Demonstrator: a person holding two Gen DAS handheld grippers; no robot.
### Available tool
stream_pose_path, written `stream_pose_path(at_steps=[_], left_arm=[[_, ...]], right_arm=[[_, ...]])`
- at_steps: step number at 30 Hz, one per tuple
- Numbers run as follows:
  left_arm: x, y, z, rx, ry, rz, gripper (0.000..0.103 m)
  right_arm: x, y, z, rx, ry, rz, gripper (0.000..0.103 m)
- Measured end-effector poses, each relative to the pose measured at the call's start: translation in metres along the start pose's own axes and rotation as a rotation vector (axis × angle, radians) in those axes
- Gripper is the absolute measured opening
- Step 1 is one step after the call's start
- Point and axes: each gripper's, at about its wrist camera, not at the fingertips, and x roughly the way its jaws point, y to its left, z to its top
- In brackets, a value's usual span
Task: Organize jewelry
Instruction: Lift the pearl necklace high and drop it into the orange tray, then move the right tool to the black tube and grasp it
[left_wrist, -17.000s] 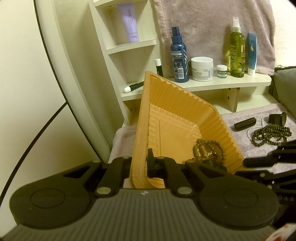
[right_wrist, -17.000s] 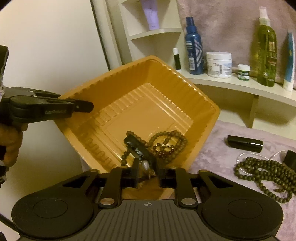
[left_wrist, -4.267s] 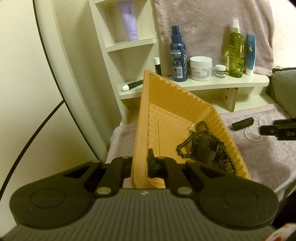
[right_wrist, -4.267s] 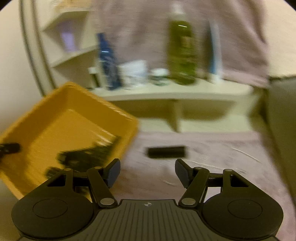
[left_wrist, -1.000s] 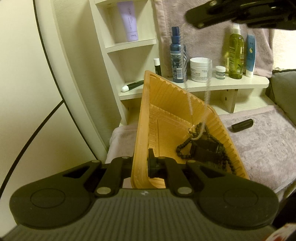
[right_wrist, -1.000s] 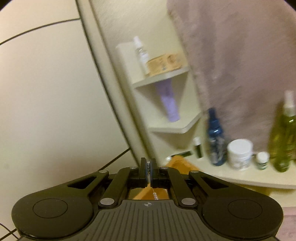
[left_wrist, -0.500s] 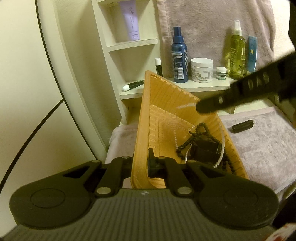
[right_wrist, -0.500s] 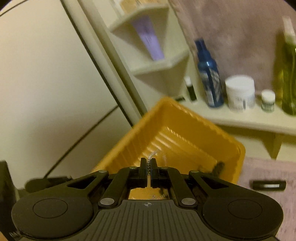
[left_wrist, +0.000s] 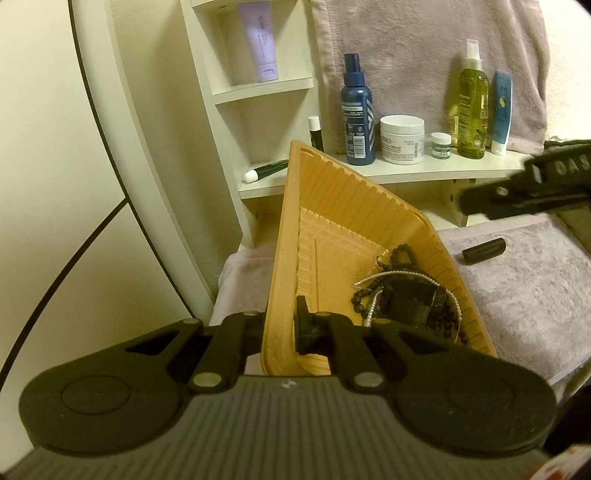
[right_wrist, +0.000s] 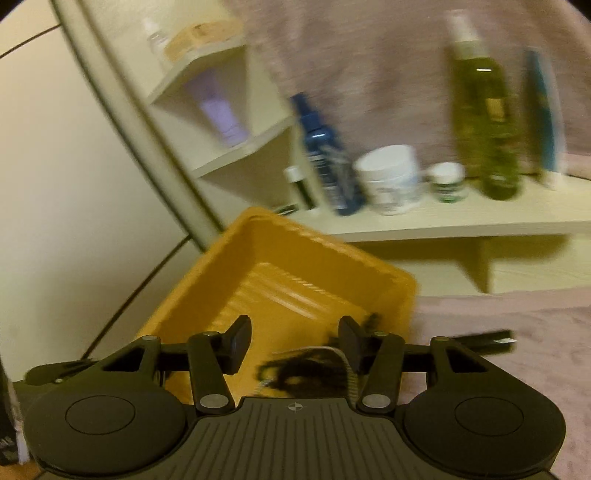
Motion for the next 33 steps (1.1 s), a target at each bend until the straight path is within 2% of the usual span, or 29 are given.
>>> stream_pose_path(at_steps=[9, 14, 17, 20, 29, 33], left_arm=[[0.0, 0.0, 0.001, 0.0, 0.001, 0.0, 0.006], [0.0, 0.0, 0.0, 0.004, 0.001, 0.001, 0.006], [0.001, 0.0, 0.0, 0.003, 0.001, 0.001, 0.006], [0.001, 0.0, 0.0, 0.003, 0.002, 0.001, 0.006], [0.003, 0.003, 0.0, -0.005, 0.012, -0.005, 0.006], [0.003, 0.004, 0.0, -0.004, 0.016, -0.007, 0.006]], right_arm=[[-0.026, -0.057, -0.031, 0.1, -0.011, -0.174, 0.054], [-0.028, -0.072, -0.041, 0.07, 0.008, -0.256, 0.056], [-0.023, -0.077, -0.043, 0.036, 0.009, -0.292, 0.063], [-0.016, -0.078, -0.043, -0.013, 0.0, -0.315, 0.076], [0.026, -0.076, -0.038, -0.137, 0.006, -0.369, 0.081], [0.047, -0.078, -0.037, -0.149, 0.021, -0.392, 0.083]])
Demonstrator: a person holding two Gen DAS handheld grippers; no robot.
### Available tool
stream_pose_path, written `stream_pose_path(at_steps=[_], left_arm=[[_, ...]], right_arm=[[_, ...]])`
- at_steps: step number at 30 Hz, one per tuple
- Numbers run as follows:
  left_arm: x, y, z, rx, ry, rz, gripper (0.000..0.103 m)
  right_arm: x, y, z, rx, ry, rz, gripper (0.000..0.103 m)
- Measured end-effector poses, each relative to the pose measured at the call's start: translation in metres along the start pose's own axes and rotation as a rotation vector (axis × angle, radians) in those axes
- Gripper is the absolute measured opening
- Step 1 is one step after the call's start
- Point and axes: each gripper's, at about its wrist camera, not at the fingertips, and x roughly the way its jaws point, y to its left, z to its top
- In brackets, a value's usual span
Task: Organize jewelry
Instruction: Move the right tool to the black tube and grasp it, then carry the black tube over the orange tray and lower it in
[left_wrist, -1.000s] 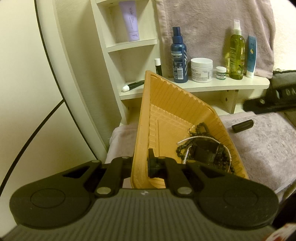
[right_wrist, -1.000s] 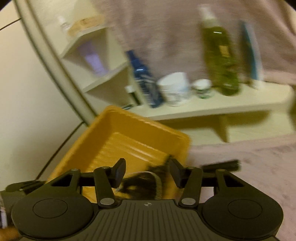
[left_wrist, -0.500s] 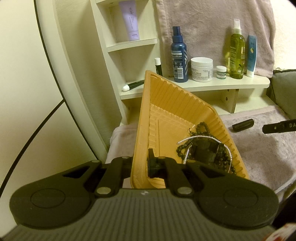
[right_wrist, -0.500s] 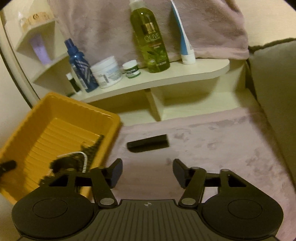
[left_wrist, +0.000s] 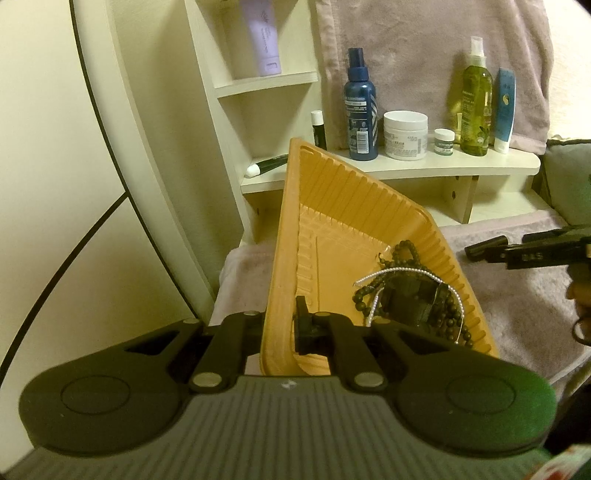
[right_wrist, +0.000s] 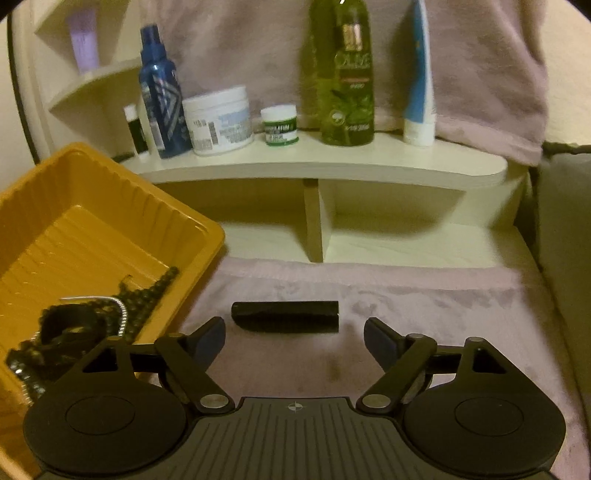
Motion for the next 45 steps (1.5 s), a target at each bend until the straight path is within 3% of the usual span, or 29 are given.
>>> stream_pose_path(at_steps=[12, 14, 17, 32, 45], left_arm=[[0.001, 0.001, 0.0, -0.004, 0.002, -0.002, 0.006], [0.001, 0.001, 0.0, -0.005, 0.003, -0.002, 0.006], [0.001, 0.001, 0.0, -0.006, 0.003, -0.001, 0.006], [0.001, 0.003, 0.0, -0.028, 0.004, -0.009, 0.006], [0.0, 0.003, 0.001, -0.029, 0.004, -0.01, 0.006]], right_arm=[[0.039, 0.012, 0.004, -0.06, 0.047, -0.046, 0.083], [0.039, 0.013, 0.003, -0.068, 0.047, -0.05, 0.076], [0.034, 0.014, 0.001, -0.07, 0.037, -0.052, 0.076], [-0.035, 0.026, -0.022, -0.1, -0.047, -0.013, 0.076], [-0.087, 0.05, -0.035, -0.091, -0.078, 0.093, 0.076]])
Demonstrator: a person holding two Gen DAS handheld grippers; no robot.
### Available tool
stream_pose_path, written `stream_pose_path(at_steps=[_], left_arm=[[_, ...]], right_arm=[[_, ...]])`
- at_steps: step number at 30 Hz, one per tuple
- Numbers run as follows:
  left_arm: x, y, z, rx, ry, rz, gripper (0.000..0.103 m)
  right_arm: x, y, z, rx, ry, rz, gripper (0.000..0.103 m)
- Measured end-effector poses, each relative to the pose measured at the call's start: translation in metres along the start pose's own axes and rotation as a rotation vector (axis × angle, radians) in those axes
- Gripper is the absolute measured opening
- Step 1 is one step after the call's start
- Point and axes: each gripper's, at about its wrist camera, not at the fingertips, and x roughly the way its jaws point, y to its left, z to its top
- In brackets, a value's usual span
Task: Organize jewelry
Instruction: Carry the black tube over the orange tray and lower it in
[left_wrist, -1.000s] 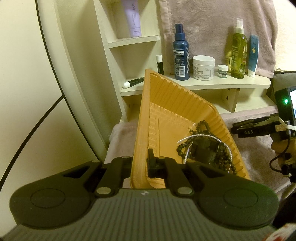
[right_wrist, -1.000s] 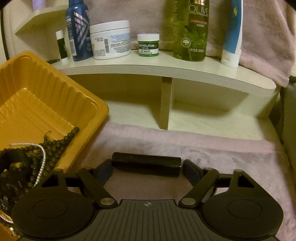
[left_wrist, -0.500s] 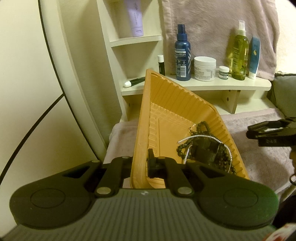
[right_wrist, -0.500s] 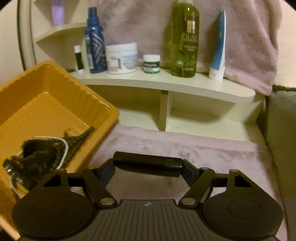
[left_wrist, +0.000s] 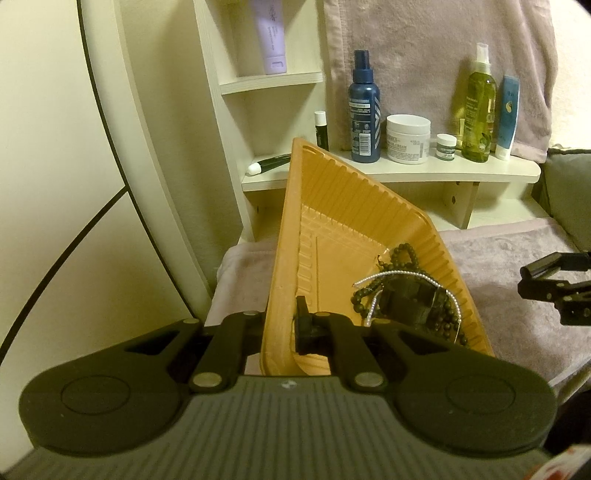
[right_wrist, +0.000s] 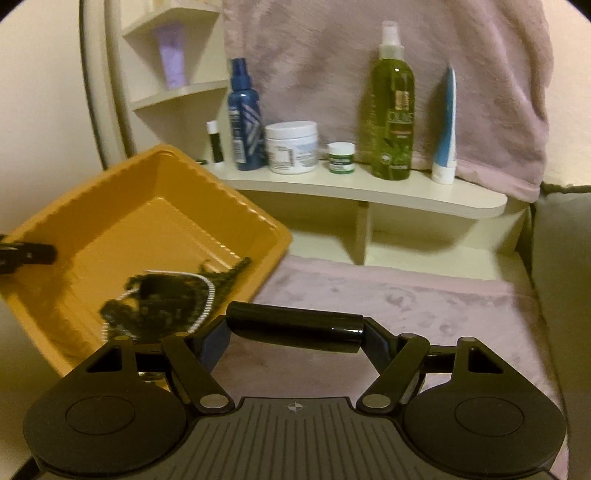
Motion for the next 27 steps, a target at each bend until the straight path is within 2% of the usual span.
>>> stream_pose_path(at_steps=[27], left_arm=[[-0.001, 0.004, -0.001, -0.018, 0.002, -0.014, 0.007]], right_arm=[[-0.009, 0.024, 0.019, 0.015, 0.008, 0.076, 0.076]])
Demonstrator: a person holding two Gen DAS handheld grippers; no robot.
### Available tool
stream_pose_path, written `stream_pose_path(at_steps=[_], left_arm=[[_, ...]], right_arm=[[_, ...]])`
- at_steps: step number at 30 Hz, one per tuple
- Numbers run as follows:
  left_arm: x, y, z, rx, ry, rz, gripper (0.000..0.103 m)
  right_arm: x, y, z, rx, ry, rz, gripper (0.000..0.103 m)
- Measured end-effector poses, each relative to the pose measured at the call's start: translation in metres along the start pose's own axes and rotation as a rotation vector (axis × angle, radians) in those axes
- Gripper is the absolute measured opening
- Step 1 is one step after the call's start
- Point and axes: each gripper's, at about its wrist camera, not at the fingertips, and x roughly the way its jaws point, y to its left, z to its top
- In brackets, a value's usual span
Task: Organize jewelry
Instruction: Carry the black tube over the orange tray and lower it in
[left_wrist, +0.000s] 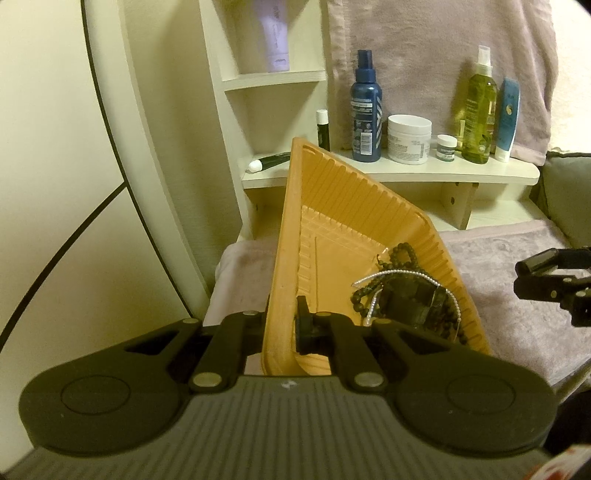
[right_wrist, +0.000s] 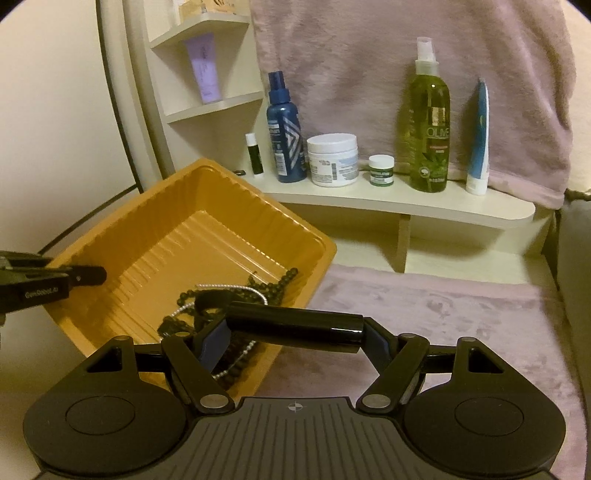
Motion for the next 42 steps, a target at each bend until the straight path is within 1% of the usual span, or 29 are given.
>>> stream_pose_path(at_steps=[5, 10, 21, 30, 32, 33, 34, 38, 42], left_arm=[[0.006, 0.009, -0.004, -0.017, 0.008, -0.022, 0.007], [0.013, 0.021, -0.009, -0.045, 0.015, -0.064, 0.006], [0.036, 0.059, -0.029, -0.178, 0.059, -0.167, 0.007], [0.051, 0.078, -0.045, -0.26, 0.094, -0.216, 0.01], [0.054, 0.081, -0.047, -0.273, 0.104, -0.224, 0.014], [0.055, 0.082, -0.048, -0.278, 0.108, -0.221, 0.024], [0.056, 0.083, -0.049, -0.281, 0.104, -0.214, 0.033], [0.054, 0.09, -0.049, -0.302, 0.092, -0.202, 0.033], [0.047, 0.097, -0.047, -0.295, 0.076, -0.175, 0.033]], right_arm=[[0.005, 0.01, 0.008, -0.028, -0.002, 0.023, 0.076], [0.013, 0.019, 0.014, -0.048, 0.003, 0.049, 0.076], [0.033, 0.04, 0.015, -0.095, 0.032, 0.09, 0.076], [0.041, 0.049, 0.013, -0.121, 0.048, 0.092, 0.076], [0.043, 0.05, 0.012, -0.125, 0.052, 0.09, 0.076], [0.044, 0.05, 0.011, -0.127, 0.055, 0.089, 0.076], [0.045, 0.051, 0.011, -0.129, 0.058, 0.09, 0.076], [0.048, 0.056, 0.009, -0.14, 0.068, 0.093, 0.076], [0.052, 0.064, 0.011, -0.156, 0.071, 0.102, 0.076]])
